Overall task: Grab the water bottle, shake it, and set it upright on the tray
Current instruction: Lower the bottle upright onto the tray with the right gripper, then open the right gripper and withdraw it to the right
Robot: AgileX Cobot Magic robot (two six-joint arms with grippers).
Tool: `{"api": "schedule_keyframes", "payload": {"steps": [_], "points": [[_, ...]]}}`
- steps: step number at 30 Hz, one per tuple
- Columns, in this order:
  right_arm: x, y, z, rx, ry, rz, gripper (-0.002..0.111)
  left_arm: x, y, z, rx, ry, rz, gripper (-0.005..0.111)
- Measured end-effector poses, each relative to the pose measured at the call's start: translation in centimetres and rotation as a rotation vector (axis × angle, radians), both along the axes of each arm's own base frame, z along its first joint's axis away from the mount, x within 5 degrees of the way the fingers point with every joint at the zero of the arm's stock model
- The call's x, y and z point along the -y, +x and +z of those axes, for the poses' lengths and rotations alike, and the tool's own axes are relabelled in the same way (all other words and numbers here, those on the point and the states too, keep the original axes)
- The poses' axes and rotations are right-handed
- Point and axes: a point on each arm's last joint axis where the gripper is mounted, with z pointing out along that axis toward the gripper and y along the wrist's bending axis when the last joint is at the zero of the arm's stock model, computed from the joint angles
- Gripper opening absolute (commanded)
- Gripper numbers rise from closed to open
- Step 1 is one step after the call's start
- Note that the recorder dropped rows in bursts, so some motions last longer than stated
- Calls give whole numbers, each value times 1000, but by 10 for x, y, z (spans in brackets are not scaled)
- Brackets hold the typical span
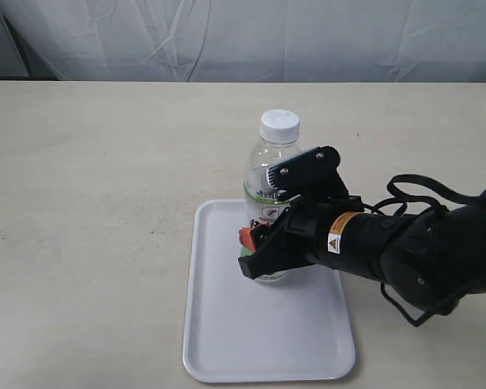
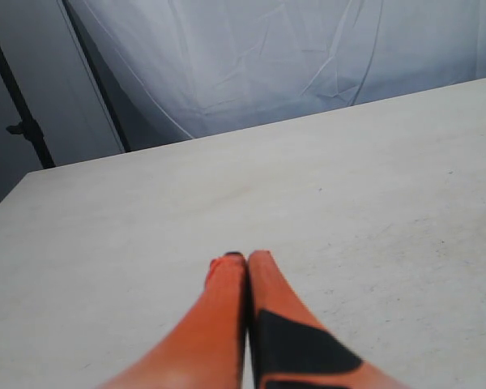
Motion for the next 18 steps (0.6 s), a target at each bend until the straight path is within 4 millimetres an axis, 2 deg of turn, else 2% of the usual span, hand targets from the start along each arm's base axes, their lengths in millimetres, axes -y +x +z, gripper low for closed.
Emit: {"api": "schedule_keyframes", "payload": {"steps": [3, 6, 18], "points": [[0, 0, -1, -5, -6, 0, 78, 0, 0, 0, 0, 0, 0, 0], [5, -5, -8, -63, -67, -2, 85, 0, 0, 0, 0, 0, 0, 0], [11, -10, -15, -144, -154, -2, 86, 0, 0, 0, 0, 0, 0, 0]]}}
